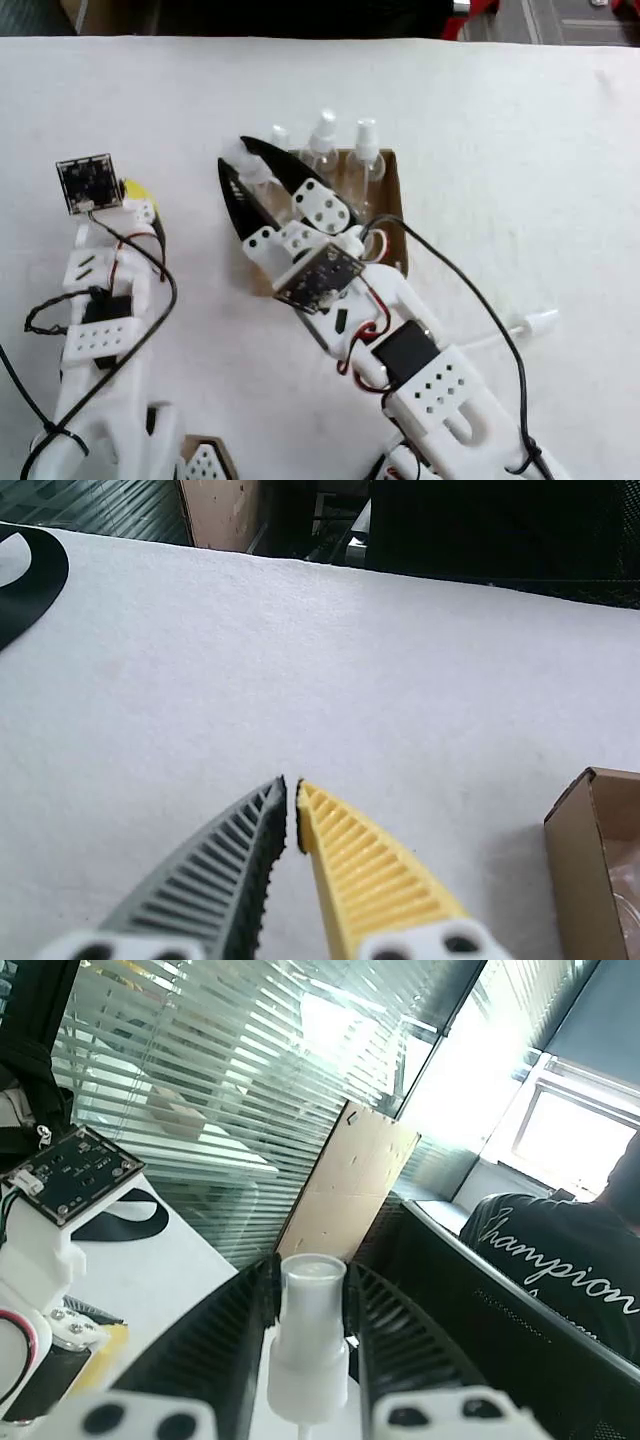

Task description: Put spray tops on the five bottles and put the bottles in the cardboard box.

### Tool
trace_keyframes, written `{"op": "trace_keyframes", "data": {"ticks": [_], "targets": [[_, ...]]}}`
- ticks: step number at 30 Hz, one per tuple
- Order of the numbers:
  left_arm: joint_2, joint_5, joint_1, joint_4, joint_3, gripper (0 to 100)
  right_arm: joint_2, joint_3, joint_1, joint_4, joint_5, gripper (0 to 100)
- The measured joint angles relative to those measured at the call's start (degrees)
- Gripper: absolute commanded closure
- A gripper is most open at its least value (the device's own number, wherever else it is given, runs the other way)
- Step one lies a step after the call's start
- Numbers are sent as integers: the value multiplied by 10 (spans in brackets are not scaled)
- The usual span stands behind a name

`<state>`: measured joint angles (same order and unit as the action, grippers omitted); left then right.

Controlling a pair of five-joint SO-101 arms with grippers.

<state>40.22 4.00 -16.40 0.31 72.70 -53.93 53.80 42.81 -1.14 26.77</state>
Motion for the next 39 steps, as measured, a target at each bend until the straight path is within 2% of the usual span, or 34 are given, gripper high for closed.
{"op": "trace_keyframes", "data": {"ticks": [6, 22, 27, 34, 39], "targets": [[0, -6, 0, 0, 0, 975, -1, 0, 0, 0, -41, 983], [0, -11, 4, 0, 0, 974, -1, 35, -3, -4, -46, 983], [0, -11, 4, 0, 0, 973, -1, 66, -24, -40, -50, 983], [0, -11, 4, 0, 0, 973, -1, 84, -47, -69, -122, 983], [0, -11, 4, 0, 0, 973, -1, 95, -71, -69, -146, 983]]}}
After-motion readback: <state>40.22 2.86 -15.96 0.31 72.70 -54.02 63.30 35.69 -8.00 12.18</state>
